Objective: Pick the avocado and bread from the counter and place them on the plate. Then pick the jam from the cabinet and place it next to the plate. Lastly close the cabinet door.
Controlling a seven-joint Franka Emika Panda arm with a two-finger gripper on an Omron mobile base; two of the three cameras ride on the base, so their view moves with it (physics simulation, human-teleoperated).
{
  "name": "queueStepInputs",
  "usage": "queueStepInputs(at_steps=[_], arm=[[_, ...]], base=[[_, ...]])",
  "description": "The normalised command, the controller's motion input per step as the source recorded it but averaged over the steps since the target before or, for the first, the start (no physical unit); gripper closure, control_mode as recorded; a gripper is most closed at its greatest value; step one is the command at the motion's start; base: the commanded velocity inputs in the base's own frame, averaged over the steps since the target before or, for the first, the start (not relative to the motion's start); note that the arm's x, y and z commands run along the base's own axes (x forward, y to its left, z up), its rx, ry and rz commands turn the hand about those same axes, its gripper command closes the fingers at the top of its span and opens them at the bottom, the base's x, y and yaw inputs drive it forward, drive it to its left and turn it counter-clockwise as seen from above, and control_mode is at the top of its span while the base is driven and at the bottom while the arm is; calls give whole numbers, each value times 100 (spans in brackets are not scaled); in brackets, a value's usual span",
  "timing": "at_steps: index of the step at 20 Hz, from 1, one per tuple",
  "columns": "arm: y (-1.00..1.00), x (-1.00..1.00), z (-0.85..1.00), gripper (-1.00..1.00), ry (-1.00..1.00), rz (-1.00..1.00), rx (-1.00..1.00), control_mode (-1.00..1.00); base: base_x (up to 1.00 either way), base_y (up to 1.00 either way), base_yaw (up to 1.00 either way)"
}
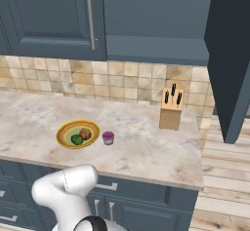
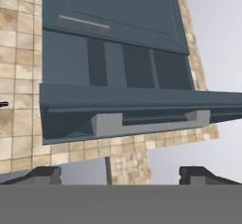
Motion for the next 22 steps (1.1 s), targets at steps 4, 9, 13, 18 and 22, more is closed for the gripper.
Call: queueStepInputs(at_steps=[4,9,13,18,22], arm=[[-5,38,-22,-100,15,0,0,-100],[0,42,-14,-100,13,0,0,-100],[-4,54,-5,-100,9,0,0,-100],[-2,54,-11,-100,7,0,0,-100],[0,53,-17,-100,7,0,0,-100]], base=[[0,0,0],[0,0,0],[0,0,0],[0,0,0],[0,0,0]])
